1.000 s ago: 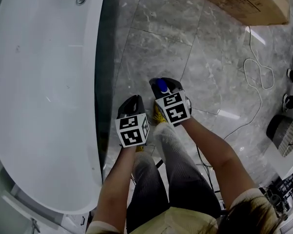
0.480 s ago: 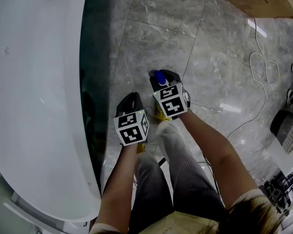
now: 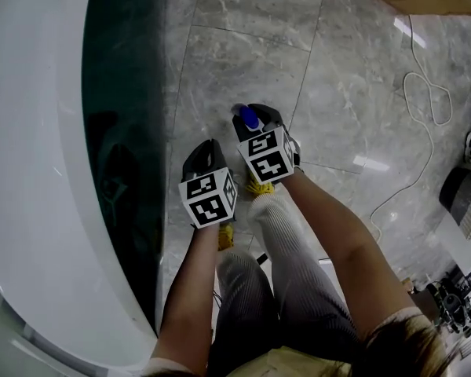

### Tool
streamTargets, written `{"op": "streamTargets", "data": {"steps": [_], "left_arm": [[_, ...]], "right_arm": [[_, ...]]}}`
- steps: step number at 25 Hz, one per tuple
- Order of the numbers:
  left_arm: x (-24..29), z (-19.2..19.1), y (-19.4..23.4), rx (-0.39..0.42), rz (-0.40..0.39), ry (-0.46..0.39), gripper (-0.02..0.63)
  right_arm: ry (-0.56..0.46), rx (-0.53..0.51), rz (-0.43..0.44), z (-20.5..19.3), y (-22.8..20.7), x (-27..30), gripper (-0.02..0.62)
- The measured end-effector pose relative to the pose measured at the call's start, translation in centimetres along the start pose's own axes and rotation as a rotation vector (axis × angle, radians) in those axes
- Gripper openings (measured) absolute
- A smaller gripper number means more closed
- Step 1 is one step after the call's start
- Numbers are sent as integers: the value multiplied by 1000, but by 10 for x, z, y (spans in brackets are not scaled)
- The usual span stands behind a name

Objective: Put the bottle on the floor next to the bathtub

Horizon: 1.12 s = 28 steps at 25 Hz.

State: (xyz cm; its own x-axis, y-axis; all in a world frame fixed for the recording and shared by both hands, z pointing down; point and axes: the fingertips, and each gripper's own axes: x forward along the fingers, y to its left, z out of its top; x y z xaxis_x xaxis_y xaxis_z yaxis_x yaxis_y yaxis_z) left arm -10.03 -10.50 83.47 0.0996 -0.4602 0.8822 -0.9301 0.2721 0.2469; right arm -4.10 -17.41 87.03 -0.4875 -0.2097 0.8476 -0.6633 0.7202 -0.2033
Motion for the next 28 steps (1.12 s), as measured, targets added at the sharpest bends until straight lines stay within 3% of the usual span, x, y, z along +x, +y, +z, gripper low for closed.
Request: {"op": "streamTargets", "data": {"steps": [13, 21, 28], "left_arm": [[30, -20, 15, 12, 12, -3, 80], [38, -24, 37, -48, 38, -31, 80], [44, -25, 45, -41, 46, -48, 80]], "right_arm": [[0, -69, 3, -23, 7, 40, 166], [-3, -104, -5, -33, 12, 54, 166], [35, -91, -3, -48, 10, 63, 166]]}}
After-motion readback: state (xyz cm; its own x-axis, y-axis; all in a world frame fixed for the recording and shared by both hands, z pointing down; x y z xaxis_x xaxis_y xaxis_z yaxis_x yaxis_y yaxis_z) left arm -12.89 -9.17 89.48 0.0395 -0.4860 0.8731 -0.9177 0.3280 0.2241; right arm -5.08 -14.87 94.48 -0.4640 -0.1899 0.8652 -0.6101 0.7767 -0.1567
